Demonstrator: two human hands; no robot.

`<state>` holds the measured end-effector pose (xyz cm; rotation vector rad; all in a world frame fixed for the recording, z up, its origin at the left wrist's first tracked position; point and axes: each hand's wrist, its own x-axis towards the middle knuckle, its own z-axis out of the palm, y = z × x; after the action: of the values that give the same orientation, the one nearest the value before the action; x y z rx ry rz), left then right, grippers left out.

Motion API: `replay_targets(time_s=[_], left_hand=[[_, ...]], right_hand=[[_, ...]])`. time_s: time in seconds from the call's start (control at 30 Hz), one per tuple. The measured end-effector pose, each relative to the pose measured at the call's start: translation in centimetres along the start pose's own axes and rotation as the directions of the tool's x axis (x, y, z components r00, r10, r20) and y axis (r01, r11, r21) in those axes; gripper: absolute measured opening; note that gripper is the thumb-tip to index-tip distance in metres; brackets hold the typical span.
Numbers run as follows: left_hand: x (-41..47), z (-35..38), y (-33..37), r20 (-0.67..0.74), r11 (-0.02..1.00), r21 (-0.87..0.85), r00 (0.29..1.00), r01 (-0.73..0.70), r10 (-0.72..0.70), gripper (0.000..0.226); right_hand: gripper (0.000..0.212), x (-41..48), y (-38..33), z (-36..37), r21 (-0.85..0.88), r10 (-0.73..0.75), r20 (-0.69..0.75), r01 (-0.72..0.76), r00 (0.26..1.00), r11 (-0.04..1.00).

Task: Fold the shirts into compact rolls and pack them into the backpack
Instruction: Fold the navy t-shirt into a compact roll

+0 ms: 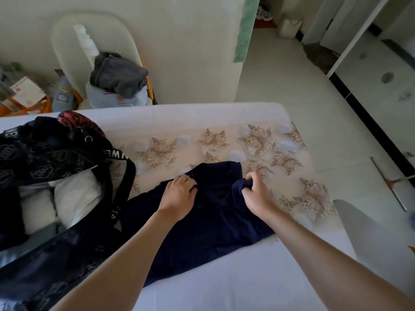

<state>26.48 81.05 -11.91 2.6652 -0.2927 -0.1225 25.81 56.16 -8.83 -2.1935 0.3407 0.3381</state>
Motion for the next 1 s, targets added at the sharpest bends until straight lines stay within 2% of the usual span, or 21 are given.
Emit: replay_targets(time_s=[0.07,0.13,0.2,0.23,0.3,0.37,0.43,0.5,0.6,0.7,0.73,0.77,0.83,0.9,1.0], left_hand=[[1.6,-1.1,0.7,0.017,0.983,-0.05,0.985,0.174,-0.173,0.021],[3.1,-1.9,1.0,0.023,0.964,0.05,0.965,0.26,-0.261,0.024],[3.4,-2.1,0.9,-0.012,0.945,0.118,0.952,0.306,-0.307,0.041],[3.2,-1.9,0.9,-0.056,0.945,0.111,0.951,0.309,-0.304,0.045],[2.1,-1.1,1.5,-0.128,0.977,0.054,0.972,0.205,-0.197,0.042],[0.2,0.5,2.0,-0.132,0.999,0.035,0.991,0.006,-0.002,0.033],[-2.1,2.4,2.5,-0.094,0.992,0.03,0.987,-0.125,0.127,0.026],[-4.3,4.2,2.8,-0.006,0.985,0.068,0.987,-0.157,0.158,0.029],[-7.2,6.1,3.4,0.108,0.97,0.177,0.983,-0.168,0.151,0.048],[-9.2,7.2,3.8,0.224,0.961,0.219,0.967,-0.169,0.119,0.072],[-9.6,7.4,3.8,0.26,0.957,0.233,0.96,-0.17,0.107,0.077],[-9.9,7.6,3.9,0.284,0.957,0.238,0.954,-0.169,0.098,0.079],[-10.0,7.7,4.0,0.323,0.955,0.229,0.94,-0.19,0.11,0.08],[-9.8,7.4,4.6,0.385,0.949,0.203,0.911,-0.242,0.15,0.081],[-9.7,7.0,6.3,0.431,0.94,0.147,0.875,-0.308,0.219,0.073]], right_hand=[[0.026,2.4,-1.3,0.1,0.067,-0.008,-0.104,0.015,0.995,0.998],[0.041,4.5,-2.1,0.3,0.071,-0.023,-0.146,0.034,0.989,0.997],[0.058,5.5,-2.1,0.6,-0.078,0.004,-0.129,-0.014,0.992,0.997],[0.061,5.5,-1.7,0.7,-0.162,0.005,-0.131,-0.026,0.991,0.986],[0.057,4.6,-0.1,1.0,-0.286,-0.042,-0.147,-0.002,0.988,0.958],[0.053,2.8,2.3,1.6,-0.386,-0.058,-0.134,0.002,0.989,0.923],[0.049,0.6,4.8,2.3,-0.49,-0.02,-0.165,-0.065,0.986,0.869],[0.042,-1.3,6.7,2.6,-0.541,0.037,-0.235,-0.162,0.971,0.825],[0.028,-3.0,7.9,2.4,-0.481,0.013,-0.298,-0.162,0.954,0.862],[0.021,-4.2,7.0,1.7,-0.199,-0.007,-0.347,-0.066,0.938,0.978],[0.017,-4.6,6.7,1.4,-0.159,-0.011,-0.339,-0.046,0.941,0.986],[0.015,-4.8,6.6,0.9,-0.193,-0.043,-0.326,-0.022,0.944,0.981],[0.017,-5.0,7.6,-0.2,-0.382,-0.123,-0.29,0.003,0.949,0.924],[0.023,-5.2,9.2,-1.7,-0.568,-0.136,-0.239,-0.025,0.961,0.823],[0.046,-5.7,11.0,-2.7,-0.808,-0.125,-0.225,-0.113,0.966,0.579]])
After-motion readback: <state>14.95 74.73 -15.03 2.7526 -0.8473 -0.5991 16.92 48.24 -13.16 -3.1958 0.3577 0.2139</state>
